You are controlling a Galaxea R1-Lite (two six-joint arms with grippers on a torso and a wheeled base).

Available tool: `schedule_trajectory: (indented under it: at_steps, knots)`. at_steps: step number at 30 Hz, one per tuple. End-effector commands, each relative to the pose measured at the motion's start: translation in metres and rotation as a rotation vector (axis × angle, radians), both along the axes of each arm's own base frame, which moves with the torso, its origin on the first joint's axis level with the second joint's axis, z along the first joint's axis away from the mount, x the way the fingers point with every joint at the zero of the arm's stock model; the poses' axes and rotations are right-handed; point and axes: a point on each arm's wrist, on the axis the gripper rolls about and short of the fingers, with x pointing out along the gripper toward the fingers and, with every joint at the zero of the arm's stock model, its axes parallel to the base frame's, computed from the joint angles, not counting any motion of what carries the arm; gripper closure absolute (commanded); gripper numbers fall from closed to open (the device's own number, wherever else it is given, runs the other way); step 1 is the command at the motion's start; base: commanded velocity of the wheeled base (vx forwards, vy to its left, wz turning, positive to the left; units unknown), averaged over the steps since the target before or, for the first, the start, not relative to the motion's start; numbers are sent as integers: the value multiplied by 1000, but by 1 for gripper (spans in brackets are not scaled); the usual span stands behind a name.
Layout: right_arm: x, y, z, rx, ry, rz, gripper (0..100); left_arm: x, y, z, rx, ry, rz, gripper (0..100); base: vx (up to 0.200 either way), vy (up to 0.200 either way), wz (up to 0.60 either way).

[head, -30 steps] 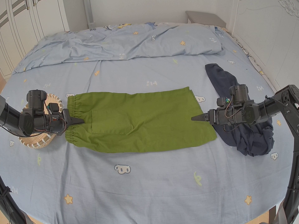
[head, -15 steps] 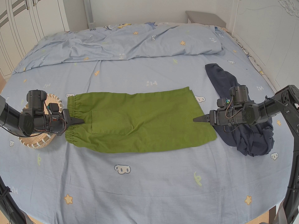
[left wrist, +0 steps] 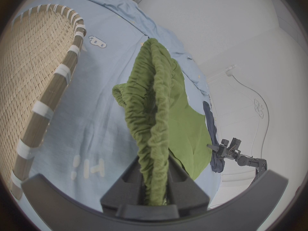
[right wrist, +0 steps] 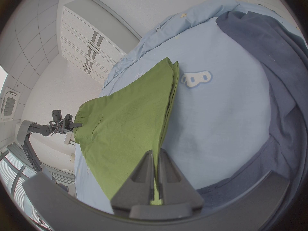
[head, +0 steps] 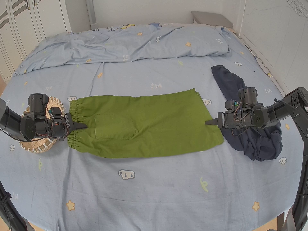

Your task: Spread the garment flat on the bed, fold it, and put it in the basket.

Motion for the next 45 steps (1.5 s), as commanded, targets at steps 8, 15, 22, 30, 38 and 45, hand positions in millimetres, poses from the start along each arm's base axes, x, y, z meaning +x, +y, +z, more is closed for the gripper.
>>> schedule_trajectory:
  at_steps: [8, 15, 22, 30, 38, 45]
  knots:
    - [-42, -9, 54, 26, 7, -26, 100, -1, 0, 11, -9, 127, -14, 100, 0, 0, 0]
    - [-82, -10, 68, 21, 91, -18, 100, -8, 0, 15, 28, 195, -56, 100, 0, 0, 0]
    - [-110, -13, 61, 24, 165, -28, 100, -35, 3, 9, 69, 285, -102, 100, 0, 0, 0]
    - [-150, -1, 47, 30, 282, -2, 100, -70, 4, 2, 81, 335, -114, 100, 0, 0, 0]
    - [-193, 4, 31, 10, 378, 38, 100, -105, 5, -2, 72, 371, -99, 100, 0, 0, 0]
    - [-217, -3, 24, 10, 419, 26, 100, -121, 13, -12, 98, 378, -111, 100, 0, 0, 0]
